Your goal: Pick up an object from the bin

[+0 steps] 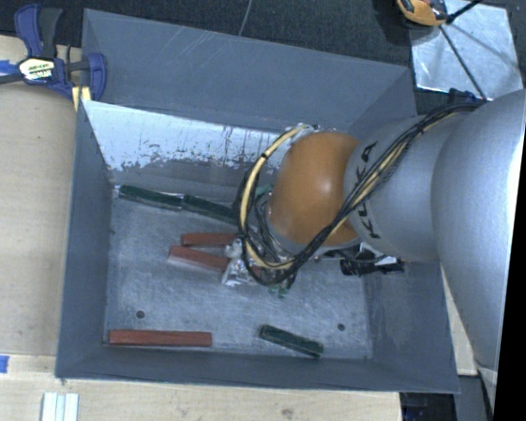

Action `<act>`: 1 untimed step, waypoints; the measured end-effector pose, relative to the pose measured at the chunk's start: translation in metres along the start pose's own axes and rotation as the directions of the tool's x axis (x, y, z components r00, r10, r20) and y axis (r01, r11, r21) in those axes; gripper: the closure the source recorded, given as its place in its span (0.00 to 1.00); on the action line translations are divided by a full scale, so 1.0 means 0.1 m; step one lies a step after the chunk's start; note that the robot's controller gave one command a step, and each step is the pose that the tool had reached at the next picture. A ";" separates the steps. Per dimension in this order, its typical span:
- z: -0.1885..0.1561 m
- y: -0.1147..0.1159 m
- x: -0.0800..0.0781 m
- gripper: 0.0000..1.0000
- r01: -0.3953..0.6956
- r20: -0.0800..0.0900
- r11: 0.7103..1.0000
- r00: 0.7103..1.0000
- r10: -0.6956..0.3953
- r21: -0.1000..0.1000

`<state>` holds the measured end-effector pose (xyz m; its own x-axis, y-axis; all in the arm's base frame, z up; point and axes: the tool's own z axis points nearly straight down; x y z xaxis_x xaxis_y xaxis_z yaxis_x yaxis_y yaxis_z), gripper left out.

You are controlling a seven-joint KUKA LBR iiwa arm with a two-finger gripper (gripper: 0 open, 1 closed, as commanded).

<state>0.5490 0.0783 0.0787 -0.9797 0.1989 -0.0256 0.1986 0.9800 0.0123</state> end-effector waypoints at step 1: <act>-1.40 0.37 -0.21 1.00 -0.050 -0.023 0.999 0.998 0.051 0.013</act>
Offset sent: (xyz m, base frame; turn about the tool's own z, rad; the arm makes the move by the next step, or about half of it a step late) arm 0.0000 0.0000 0.0000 0.0000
